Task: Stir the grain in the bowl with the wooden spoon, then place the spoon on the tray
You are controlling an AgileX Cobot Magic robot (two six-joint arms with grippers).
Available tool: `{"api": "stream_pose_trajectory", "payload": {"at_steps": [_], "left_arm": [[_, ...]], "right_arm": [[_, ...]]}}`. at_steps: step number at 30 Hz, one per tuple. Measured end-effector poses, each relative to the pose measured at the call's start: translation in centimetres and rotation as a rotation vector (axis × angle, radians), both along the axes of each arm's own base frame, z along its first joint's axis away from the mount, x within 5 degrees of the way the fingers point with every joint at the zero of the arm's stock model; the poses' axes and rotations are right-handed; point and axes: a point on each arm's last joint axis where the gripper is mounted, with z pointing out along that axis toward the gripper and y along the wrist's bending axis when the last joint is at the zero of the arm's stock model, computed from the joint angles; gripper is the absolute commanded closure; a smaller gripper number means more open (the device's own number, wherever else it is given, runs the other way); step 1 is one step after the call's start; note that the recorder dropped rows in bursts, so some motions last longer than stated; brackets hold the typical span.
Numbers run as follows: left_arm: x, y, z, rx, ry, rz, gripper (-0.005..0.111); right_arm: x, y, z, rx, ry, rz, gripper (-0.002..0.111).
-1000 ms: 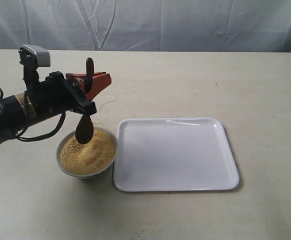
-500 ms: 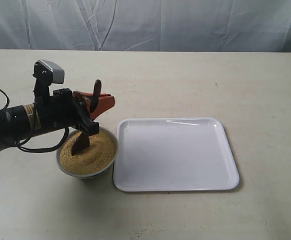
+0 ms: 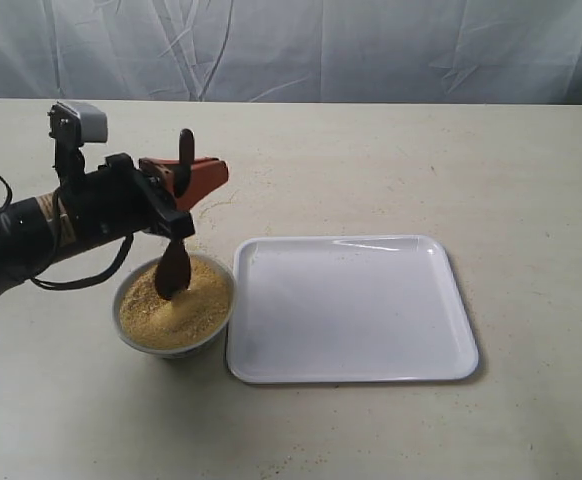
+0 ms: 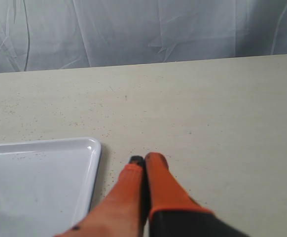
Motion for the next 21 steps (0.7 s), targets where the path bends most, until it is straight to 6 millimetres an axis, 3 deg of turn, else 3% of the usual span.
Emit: {"api": "stream_pose_trajectory", "payload": {"at_steps": [7, 21], "left_arm": [[0.9, 0.8, -0.2, 0.05, -0.022, 0.124, 0.107], [-0.1, 0.1, -1.0, 0.134, 0.01, -0.011, 0.107]], "right_arm": [[0.0, 0.0, 0.0, 0.0, 0.0, 0.0, 0.107], [0.0, 0.0, 0.0, 0.0, 0.0, 0.0, 0.107]]}}
